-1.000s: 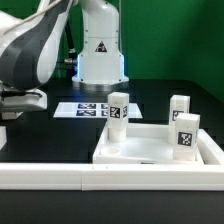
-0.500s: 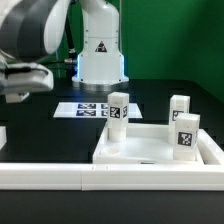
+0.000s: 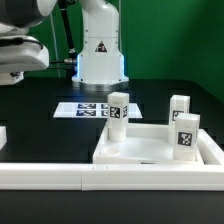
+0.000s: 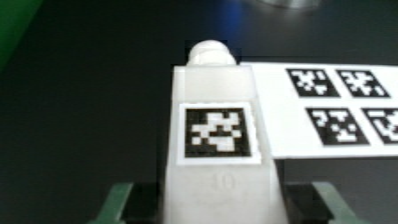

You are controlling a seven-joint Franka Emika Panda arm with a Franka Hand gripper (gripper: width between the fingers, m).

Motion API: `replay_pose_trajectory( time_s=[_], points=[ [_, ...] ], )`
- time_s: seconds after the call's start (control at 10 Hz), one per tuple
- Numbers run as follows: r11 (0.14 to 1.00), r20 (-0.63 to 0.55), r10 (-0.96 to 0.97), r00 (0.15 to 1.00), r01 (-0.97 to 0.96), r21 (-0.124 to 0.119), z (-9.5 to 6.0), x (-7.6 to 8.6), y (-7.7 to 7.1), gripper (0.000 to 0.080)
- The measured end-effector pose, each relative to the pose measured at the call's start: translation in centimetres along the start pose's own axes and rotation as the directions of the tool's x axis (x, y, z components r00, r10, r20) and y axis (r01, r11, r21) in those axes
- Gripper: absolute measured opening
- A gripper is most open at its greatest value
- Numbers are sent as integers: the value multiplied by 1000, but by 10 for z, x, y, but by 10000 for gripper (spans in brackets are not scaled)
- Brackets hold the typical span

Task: Assemble square table

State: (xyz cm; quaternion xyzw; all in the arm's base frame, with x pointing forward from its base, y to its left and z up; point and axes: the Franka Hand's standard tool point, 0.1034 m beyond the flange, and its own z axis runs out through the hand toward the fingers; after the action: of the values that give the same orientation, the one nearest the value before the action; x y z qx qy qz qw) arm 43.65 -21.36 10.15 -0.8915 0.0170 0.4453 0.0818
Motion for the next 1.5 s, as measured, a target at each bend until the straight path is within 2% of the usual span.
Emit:
replay_pose_trajectory(
  time_s=[0.1, 0.2, 0.3, 0.4, 0.5, 0.6, 0.7, 0.8, 1.0, 1.1, 1.2, 1.3, 1.4, 1.5],
  points=[
    [1000, -65, 4, 998, -4, -5, -1, -1, -1, 291],
    [1000, -109, 11, 994, -11, 1, -2, 1, -6, 291],
    [999, -197, -12, 980, 5, -38, -26, 4, -14, 291],
    [998, -286, -27, 958, 11, -56, -52, 3, -18, 291],
    [998, -324, -26, 946, 6, -62, -72, 3, -21, 291],
    [998, -413, 24, 910, -44, -39, -98, 11, -34, 291],
    [998, -466, 44, 884, -56, -13, -107, 10, -41, 291],
    [998, -537, 28, 843, -51, -28, -109, 14, -36, 291],
    [997, -631, 27, 775, -66, -38, -110, 13, -33, 291],
    [996, -690, 26, 723, -79, -44, -115, 18, -32, 291],
    [991, -764, 74, 641, -133, -15, -117, 22, -52, 291],
    [985, -830, 114, 546, -172, 22, -122, 31, -93, 291],
    [980, -849, 140, 510, -191, 47, -127, 42, -125, 291],
    [973, -880, 172, 444, -215, 81, -139, 52, -149, 291]
  ],
)
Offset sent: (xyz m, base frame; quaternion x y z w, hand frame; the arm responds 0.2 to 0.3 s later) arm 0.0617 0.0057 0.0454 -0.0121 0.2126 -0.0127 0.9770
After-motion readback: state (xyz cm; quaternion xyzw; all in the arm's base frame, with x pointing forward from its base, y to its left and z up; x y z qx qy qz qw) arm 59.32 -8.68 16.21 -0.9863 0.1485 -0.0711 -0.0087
